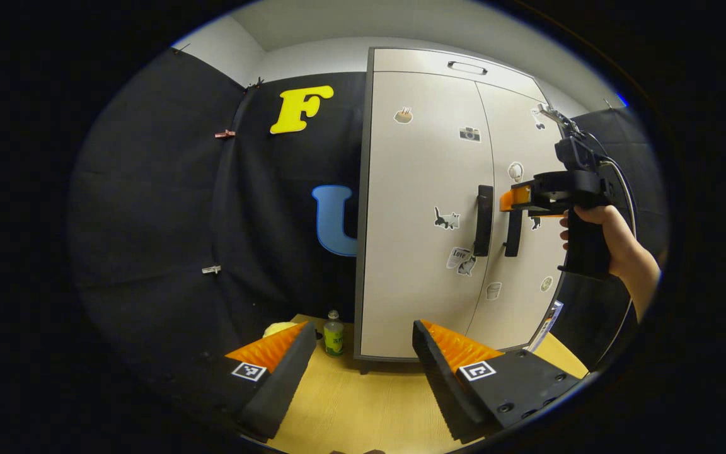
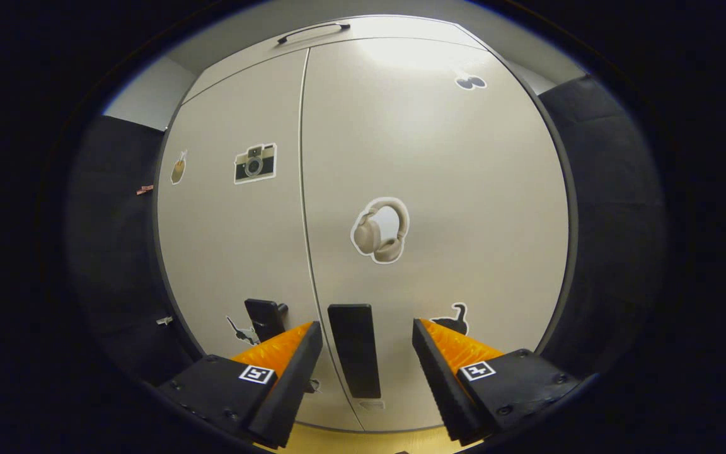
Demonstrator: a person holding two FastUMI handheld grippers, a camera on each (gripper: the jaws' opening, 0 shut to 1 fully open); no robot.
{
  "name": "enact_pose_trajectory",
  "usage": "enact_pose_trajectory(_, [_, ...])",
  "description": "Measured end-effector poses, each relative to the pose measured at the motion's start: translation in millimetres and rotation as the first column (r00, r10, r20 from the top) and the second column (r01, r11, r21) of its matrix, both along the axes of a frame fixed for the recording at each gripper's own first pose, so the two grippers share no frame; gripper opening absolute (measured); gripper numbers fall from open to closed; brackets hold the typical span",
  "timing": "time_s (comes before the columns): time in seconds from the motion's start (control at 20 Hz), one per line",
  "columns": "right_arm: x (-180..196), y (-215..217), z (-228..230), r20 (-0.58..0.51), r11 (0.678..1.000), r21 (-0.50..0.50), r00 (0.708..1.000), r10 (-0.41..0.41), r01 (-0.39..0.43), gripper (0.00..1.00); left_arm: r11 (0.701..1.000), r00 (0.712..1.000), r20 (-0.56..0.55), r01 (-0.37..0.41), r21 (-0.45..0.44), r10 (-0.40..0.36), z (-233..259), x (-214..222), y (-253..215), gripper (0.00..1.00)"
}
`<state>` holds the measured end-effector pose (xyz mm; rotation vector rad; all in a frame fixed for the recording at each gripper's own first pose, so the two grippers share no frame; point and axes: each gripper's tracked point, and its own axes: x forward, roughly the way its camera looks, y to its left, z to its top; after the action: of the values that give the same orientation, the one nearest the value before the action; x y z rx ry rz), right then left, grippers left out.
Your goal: Open the right door of the double-door shoe cabinet with the right hand, and open the left door with the left hand.
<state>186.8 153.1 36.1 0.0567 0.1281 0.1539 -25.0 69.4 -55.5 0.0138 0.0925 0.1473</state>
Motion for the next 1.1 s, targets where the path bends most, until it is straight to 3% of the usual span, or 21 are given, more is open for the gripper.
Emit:
enact_pose_trajectory(0.2, [9.0,3.3,-8.7,-0.013,1.000,-0.021,1.000,-0.014,0.014,0.58,1.000,1.000,0.004,-0.009,-0.005,0.009,-0.2,-5.3,4.4,0.95])
enact_pose_trajectory(0.35, [10.2,8.4,-14.6,-0.028,0.999,-0.033,1.000,-0.007,0.006,0.47,1.000,1.000,0.000,-0.011,-0.011,0.011,-3.1,-6.0,5.8,0.95])
enact_pose_trajectory(0.4, [2.7,6.5,-8.5,-0.016,0.999,-0.038,1.000,-0.020,0.019,0.38,1.000,1.000,-0.001,-0.010,-0.011,0.010,-3.1,-6.6,5.8,0.95])
enact_pose_trajectory(0.65, [7.2,7.0,-12.6,-0.019,0.999,-0.032,1.000,-0.014,0.013,0.31,1.000,1.000,0.001,0.000,-0.013,0.000,-3.0,-8.9,5.1,0.95])
enact_pose_trajectory(0.9, [7.0,7.9,-12.3,-0.035,0.999,-0.027,0.999,0.034,-0.035,0.13,0.999,1.000,-0.013,0.003,-0.036,-0.003,-10.3,-13.9,5.8,0.95])
enact_pose_trajectory(1.1, [0.5,7.5,-12.9,-0.058,0.997,-0.029,0.996,0.063,-0.065,0.13,0.999,1.000,-0.017,0.005,-0.041,-0.006,-11.2,-19.1,8.3,0.95])
